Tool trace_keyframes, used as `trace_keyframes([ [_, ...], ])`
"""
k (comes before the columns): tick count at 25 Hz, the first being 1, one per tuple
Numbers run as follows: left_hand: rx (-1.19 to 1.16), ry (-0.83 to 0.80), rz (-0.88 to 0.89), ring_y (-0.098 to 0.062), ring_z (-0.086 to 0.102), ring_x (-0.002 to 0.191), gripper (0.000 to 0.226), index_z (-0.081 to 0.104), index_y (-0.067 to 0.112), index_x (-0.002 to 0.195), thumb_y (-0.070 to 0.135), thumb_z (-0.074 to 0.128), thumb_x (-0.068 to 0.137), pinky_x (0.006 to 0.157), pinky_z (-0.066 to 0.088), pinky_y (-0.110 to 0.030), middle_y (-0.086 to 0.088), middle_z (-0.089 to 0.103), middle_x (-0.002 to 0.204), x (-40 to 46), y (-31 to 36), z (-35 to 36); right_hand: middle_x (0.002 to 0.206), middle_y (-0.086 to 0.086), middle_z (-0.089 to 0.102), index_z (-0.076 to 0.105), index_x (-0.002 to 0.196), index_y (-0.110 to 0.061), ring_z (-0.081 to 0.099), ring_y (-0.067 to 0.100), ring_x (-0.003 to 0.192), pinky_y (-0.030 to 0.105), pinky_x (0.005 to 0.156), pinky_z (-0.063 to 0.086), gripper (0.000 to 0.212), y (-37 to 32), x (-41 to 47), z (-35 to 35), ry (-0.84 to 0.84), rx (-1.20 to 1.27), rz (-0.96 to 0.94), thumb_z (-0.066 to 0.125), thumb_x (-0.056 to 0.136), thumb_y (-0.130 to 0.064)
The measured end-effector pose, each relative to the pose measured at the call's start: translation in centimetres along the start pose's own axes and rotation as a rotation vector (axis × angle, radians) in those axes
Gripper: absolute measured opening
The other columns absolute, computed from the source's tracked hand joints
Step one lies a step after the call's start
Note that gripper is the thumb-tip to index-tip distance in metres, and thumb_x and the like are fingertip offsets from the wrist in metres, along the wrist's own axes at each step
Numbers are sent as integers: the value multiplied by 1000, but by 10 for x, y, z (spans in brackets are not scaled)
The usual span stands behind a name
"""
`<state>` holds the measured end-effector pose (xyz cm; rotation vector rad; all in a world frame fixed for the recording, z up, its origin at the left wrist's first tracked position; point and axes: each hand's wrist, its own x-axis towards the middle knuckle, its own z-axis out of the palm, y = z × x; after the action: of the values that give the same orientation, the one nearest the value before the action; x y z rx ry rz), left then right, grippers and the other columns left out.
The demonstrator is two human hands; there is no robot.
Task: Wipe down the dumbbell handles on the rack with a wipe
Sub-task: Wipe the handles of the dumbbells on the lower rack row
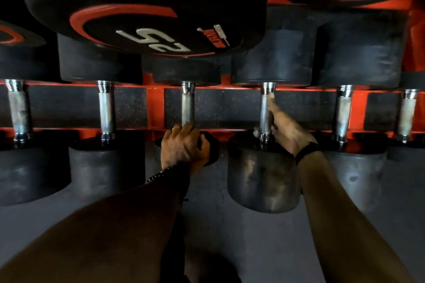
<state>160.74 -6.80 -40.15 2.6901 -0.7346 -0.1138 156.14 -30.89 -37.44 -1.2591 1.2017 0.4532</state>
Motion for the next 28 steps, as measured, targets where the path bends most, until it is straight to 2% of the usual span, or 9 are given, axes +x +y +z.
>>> trace_keyframes([
  [3,13,10,6,-35,57,64,22,57,10,58,25,56,76,55,44,-37,-9,60,70,1,-3,4,110,1,61,59,115,-28,58,21,91,40,86,45,102,-3,-6,10,36,-213,-5,24,55,-103],
  [5,3,6,18,-35,58,64,23,57,10,59,25,56,76,56,45,-37,-9,60,70,-1,-3,3,114,5,59,54,128,-23,61,23,97,38,86,48,102,-5,-3,8,27,-65,47,16,69,-96],
  [7,8,22,23,-35,58,65,25,59,10,59,26,55,77,57,45,-37,-8,61,71,-3,0,0,91,14,64,61,111,-10,65,28,80,41,80,55,100,-10,-5,6,-45,57,60,15,74,-91],
  [11,10,32,20,-34,57,63,24,58,10,58,24,55,77,56,42,-35,-9,61,71,1,-2,3,105,7,65,61,122,-17,64,27,95,49,94,52,118,-5,4,5,16,-97,-9,30,49,-104],
  [16,18,32,24,-35,57,63,24,59,10,59,24,56,78,55,43,-36,-8,61,70,-1,-1,1,88,8,66,61,118,-8,65,18,73,33,70,57,68,4,14,6,2,-81,-54,73,75,-60],
  [18,28,44,34,-34,56,62,23,58,10,58,23,57,77,54,42,-35,-8,60,69,1,-2,4,98,3,65,62,111,-13,63,17,83,32,78,53,69,6,17,16,133,-222,-111,79,66,-63],
  [21,16,40,47,-34,57,64,24,58,11,59,24,57,78,56,43,-36,-8,60,70,-3,-2,3,81,5,61,63,91,-15,60,14,65,31,62,54,52,3,23,5,-90,26,-5,86,60,-50],
  [26,41,52,51,-33,56,62,23,56,12,57,23,56,77,54,40,-34,-8,58,67,0,-1,3,90,5,64,54,113,-5,63,16,71,29,66,56,69,19,35,20,242,-236,-172,89,65,-39],
  [28,46,51,63,-33,56,62,22,56,12,57,23,57,77,54,40,-34,-7,58,68,-1,-2,4,81,5,62,57,107,-6,60,15,61,27,56,54,63,19,39,15,120,-191,-125,91,63,-35],
])
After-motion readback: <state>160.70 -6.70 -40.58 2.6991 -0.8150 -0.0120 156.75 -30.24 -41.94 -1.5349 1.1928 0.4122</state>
